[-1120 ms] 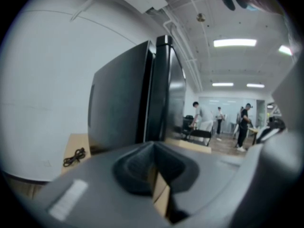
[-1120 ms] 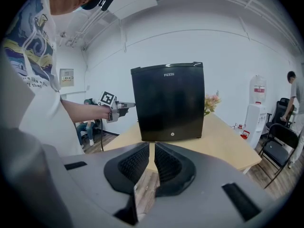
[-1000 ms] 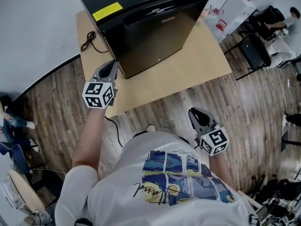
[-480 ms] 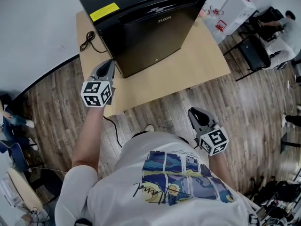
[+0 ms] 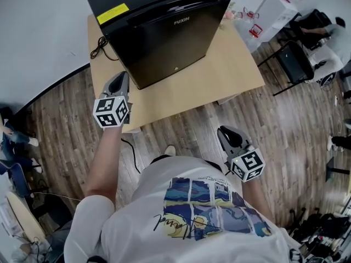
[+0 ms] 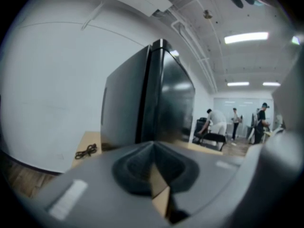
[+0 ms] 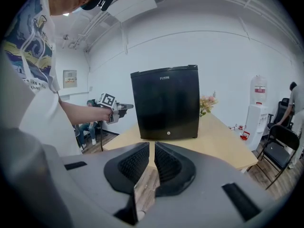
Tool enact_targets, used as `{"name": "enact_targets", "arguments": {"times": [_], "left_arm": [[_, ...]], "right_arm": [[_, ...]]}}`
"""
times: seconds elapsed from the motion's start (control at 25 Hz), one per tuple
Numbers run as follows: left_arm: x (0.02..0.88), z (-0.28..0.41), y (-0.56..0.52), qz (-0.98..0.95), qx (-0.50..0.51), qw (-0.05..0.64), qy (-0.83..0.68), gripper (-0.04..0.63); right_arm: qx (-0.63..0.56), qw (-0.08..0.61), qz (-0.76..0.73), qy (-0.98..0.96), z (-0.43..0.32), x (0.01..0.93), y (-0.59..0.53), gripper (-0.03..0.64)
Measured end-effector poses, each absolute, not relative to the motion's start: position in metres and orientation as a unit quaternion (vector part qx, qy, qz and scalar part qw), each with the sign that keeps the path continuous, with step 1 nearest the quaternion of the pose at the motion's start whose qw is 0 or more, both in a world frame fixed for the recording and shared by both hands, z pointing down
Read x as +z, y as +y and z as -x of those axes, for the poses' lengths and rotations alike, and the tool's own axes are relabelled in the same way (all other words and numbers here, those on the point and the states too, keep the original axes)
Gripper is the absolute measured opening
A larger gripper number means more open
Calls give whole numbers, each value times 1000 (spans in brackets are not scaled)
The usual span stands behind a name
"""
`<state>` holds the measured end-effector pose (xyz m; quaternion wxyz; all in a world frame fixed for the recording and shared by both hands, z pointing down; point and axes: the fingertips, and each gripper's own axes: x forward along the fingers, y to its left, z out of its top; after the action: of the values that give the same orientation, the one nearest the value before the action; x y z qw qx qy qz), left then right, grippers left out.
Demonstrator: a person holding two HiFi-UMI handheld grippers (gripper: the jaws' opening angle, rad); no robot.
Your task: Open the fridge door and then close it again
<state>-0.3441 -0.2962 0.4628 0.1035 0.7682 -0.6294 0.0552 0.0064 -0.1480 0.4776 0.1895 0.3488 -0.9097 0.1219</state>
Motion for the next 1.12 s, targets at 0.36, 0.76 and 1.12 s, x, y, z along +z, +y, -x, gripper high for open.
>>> {"name": "enact_targets", "arguments": {"times": [0.36, 0.76, 1.12], "left_arm": [[455, 277, -242, -758, 45, 121, -640, 8], [456, 156, -160, -784, 62, 152, -599, 8], [463, 49, -81, -811, 78, 185, -550, 8]], "right_arm": [[111, 190, -305, -927, -48, 471, -142, 37], [99, 183, -243, -947, -87, 472, -119, 35], [106, 179, -205, -956, -126, 479, -92, 34]]}}
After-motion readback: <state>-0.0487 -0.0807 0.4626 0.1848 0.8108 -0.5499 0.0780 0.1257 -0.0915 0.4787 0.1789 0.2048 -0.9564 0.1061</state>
